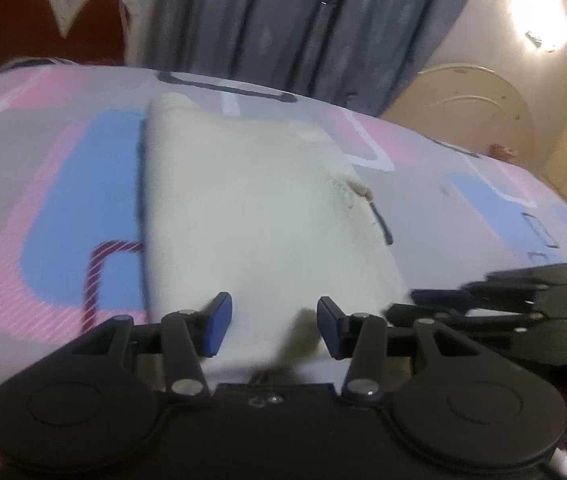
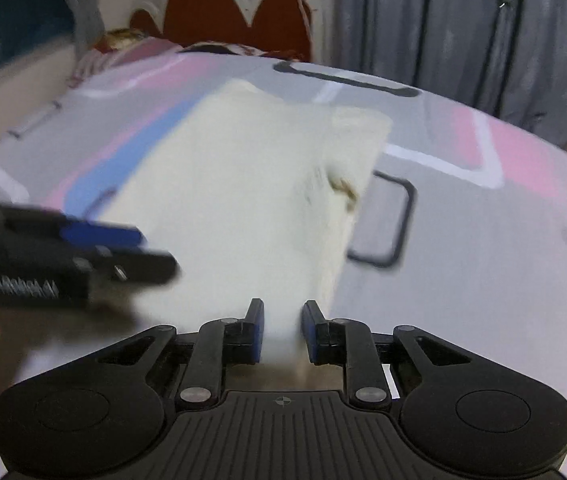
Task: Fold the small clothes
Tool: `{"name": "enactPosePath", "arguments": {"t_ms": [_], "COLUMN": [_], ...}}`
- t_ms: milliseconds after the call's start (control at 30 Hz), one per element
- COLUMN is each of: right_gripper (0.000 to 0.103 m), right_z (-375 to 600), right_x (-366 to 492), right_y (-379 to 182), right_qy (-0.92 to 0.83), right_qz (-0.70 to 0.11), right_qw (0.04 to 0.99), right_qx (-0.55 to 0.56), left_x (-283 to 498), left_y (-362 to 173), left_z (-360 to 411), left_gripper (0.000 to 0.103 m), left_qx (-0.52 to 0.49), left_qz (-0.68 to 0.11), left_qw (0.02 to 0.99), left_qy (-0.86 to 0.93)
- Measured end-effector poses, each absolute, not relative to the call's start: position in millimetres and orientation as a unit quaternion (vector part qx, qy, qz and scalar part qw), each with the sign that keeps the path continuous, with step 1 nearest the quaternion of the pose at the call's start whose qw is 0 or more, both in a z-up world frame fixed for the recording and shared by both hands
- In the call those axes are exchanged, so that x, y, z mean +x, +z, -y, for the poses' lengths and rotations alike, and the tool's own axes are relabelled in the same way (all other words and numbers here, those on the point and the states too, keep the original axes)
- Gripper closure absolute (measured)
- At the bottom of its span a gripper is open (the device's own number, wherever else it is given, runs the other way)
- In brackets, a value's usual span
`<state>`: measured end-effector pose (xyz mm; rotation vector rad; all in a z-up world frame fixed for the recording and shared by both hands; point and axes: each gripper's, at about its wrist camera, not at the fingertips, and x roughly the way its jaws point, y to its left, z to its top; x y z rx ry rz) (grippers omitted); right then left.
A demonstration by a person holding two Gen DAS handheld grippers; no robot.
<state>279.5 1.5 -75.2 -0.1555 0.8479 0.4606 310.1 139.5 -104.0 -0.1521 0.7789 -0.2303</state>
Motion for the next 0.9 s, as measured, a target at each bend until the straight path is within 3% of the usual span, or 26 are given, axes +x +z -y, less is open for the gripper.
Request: {"name": "enactPosePath", "arguments": {"t_ms": [433,900], "right_gripper": [0.081,0.081], "right_z": [12.6,10.4], "right_x": [283.0,277.7], "right_y": [-87.5,-79.6], "right_qy": [0.204,0.203], "right_qz": [-0.414,-0.42], "right_qw": [0.887,0.885], "right_qx": [-0.002,-0.017], "left_x": [308.1,286.1], "left_y": [-114.0,-99.3], "left_z": [-132.3,-119.7], "left_gripper": [0.058,0.058], "left_qx": [-0.049,-0.044], "left_qz": [-0.372,-0.375], "left_qw": [0.922,0.923], "left_qy": [-0.094,-0.073]}}
